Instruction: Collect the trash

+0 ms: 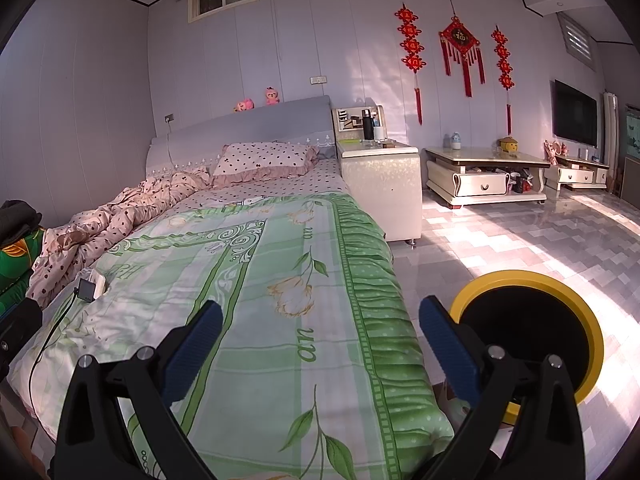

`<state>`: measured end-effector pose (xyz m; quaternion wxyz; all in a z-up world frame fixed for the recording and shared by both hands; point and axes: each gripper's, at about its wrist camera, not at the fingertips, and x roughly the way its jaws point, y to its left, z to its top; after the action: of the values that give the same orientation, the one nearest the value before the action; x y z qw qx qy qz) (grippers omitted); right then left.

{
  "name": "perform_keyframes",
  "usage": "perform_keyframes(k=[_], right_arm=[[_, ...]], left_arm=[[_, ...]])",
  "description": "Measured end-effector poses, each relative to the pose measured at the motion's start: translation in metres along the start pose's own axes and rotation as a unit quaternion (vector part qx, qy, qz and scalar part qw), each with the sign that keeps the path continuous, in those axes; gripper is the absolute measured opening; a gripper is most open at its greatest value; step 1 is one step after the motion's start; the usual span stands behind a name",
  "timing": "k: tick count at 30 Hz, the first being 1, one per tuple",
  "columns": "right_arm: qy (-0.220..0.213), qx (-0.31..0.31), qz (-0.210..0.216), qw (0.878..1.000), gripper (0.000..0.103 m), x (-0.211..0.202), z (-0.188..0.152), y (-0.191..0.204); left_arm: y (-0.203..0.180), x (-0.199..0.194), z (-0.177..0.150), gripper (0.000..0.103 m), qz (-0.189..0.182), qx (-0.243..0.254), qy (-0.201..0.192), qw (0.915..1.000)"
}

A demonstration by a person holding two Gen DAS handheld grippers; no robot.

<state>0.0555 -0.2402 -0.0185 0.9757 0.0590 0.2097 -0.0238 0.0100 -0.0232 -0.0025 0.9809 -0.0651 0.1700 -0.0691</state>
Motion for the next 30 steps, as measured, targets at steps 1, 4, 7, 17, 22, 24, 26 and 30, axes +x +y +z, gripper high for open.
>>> perform_keyframes(k=[1,4,7,17,22,24,26,30], right_arm=[[0.000,0.000,0.000,1.000,0.095,0.000,0.000,0.000],[0.000,0.000,0.000,1.000,0.095,0.000,0.000,0.000],[0.001,0.000,0.000,1.000,0.095,0.000,0.000,0.000],[0.002,0.000,0.000,1.000,0.095,0.000,0.000,-0.001],[0.003,0.001,0.000,1.000,0.095,0.000,-0.002,-0.001],[0.003,0.002,0.001,1.000,0.095,0.001,-0.002,-0.001],[0.003,0.001,0.000,1.000,0.095,0.001,-0.003,0.000],[0.003,0.002,0.000,1.000,0.095,0.001,-0.004,0.000]], left_arm=[[0.000,0.000,-0.001,0.095,0.000,0.000,0.000,1.0000],[0.000,0.000,-0.001,0.095,-0.001,0.000,0.000,1.0000],[-0.001,0.000,-0.001,0.095,0.000,0.000,0.001,1.0000],[-0.003,0.001,-0.004,0.095,-0.002,-0.001,0.002,1.0000],[-0.007,0.002,-0.011,0.095,0.002,0.001,-0.003,1.0000],[-0.007,0.002,-0.014,0.095,0.001,0.001,-0.004,1.0000],[-0.005,0.003,-0.014,0.095,-0.002,0.001,-0.002,1.0000],[-0.005,0.002,-0.015,0.095,-0.005,-0.002,-0.001,1.0000]])
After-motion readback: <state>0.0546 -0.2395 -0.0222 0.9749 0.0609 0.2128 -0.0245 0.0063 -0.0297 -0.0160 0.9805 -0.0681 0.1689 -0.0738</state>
